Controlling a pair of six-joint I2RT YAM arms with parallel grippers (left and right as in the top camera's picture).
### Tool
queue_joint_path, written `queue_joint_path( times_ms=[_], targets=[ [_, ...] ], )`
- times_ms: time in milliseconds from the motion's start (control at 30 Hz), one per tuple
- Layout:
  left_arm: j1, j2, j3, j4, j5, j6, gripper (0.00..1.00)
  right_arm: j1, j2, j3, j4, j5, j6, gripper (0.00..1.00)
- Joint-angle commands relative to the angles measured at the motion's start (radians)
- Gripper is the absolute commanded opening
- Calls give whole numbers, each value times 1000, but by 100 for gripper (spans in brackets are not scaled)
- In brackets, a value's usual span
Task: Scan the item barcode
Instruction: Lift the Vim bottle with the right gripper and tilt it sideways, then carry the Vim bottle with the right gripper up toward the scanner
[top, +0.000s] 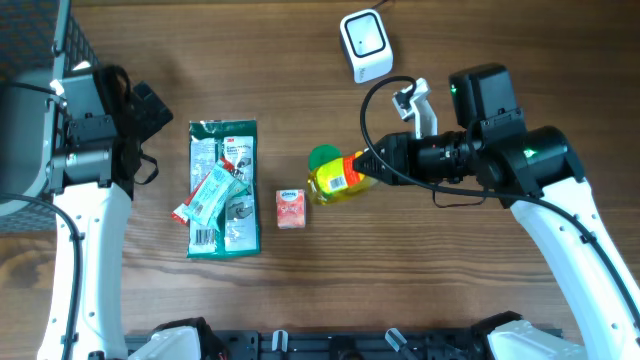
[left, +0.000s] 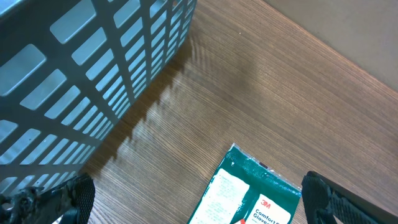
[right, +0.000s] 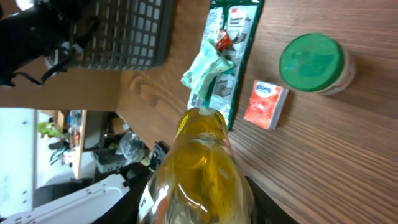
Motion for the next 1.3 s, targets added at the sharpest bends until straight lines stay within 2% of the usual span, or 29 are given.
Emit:
queue_joint_path(
  times_ms=[0,200,300,600,633,700,867,1033,1267],
  targets=[
    [4,-1,4,3,-5,9,100,-1,-2,9,8,26,-11,4],
    [4,-1,4,3,-5,9,100,-2,-1,27,39,27,-8,4],
    [4,-1,4,3,-5,9,100,-3,18,117,12,33,-10,4],
    [4,-1,4,3,-5,9,100,-1,319,846,-434,413,-114,4],
    [4,-1,3,3,-5,9,100,2,386,940,-448,571,-115,4],
    [4,-1,4,3,-5,9,100,6,434,964,-400,738,-119,5],
    [4,-1,3,3,-5,9,100,56,555,964,-246,981,-251,4],
    [4,-1,4,3,-5,9,100,117,658,964,-162,1207,-251,4],
    [4,-1,4,3,-5,9,100,216,813,964,-24,1465,-444,5]
  ],
)
